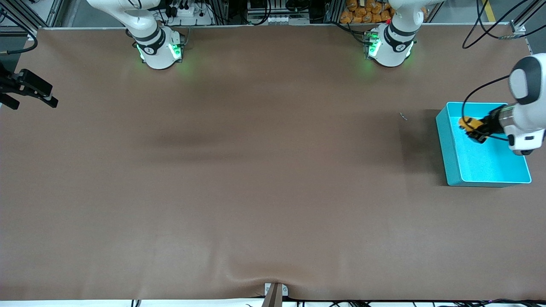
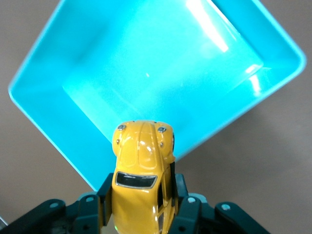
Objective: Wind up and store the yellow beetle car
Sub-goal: 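Lift the car with the left gripper and lower it into the teal bin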
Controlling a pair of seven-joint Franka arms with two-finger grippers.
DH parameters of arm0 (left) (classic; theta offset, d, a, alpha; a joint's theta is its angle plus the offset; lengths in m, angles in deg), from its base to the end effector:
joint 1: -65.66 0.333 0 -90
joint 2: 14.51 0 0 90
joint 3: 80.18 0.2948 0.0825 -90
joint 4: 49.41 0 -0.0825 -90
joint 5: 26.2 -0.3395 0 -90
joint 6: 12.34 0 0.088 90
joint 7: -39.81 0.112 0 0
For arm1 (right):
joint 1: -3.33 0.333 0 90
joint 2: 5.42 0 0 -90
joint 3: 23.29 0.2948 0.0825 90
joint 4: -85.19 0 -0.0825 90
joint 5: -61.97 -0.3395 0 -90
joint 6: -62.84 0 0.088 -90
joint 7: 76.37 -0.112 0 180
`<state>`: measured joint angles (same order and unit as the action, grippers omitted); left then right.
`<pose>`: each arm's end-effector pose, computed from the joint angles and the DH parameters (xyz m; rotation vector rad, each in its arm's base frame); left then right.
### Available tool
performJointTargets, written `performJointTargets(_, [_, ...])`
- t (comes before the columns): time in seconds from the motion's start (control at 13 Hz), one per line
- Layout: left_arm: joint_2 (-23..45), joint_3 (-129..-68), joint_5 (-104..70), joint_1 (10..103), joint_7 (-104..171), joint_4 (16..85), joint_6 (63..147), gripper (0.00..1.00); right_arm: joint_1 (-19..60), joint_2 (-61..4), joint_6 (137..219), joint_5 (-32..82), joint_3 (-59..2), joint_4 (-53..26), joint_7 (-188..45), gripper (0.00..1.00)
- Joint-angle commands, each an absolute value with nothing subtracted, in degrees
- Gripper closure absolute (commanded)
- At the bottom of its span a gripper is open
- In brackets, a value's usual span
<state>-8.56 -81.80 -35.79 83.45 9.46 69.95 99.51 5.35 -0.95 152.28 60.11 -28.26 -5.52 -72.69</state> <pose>0.4744 0.1501 0.3601 -2.7576 -1.0553 0.3187 0.4863 -0.0233 0.6309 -3.1043 -0.0218 -0.0896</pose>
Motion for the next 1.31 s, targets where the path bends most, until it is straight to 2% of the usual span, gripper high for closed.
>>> performJointTargets(0.0, [-6.9, -82.4, -38.5, 86.3, 21.7, 69.8, 103.2, 1.0, 6.0, -1.0, 152.7, 61.8, -28.5, -5.7, -73.4, 0.0])
performJointTargets(0.38, [-1.4, -82.5, -43.3, 87.9, 32.5, 70.6, 112.7, 1.0, 6.2, -3.3, 151.4, 62.1, -28.6, -3.3, -73.3, 0.0])
performJointTargets(0.62, [1.6, -82.5, -44.9, 87.9, 32.5, 70.6, 114.4, 1.0, 6.1, -4.2, 149.8, 62.1, -28.6, -1.5, -73.3, 0.0])
performJointTargets(1.23, [6.6, -82.5, -52.7, 89.1, 32.6, 71.6, 120.4, 1.0, 6.2, -3.2, 150.6, 62.0, -28.8, -3.8, -73.3, 0.0])
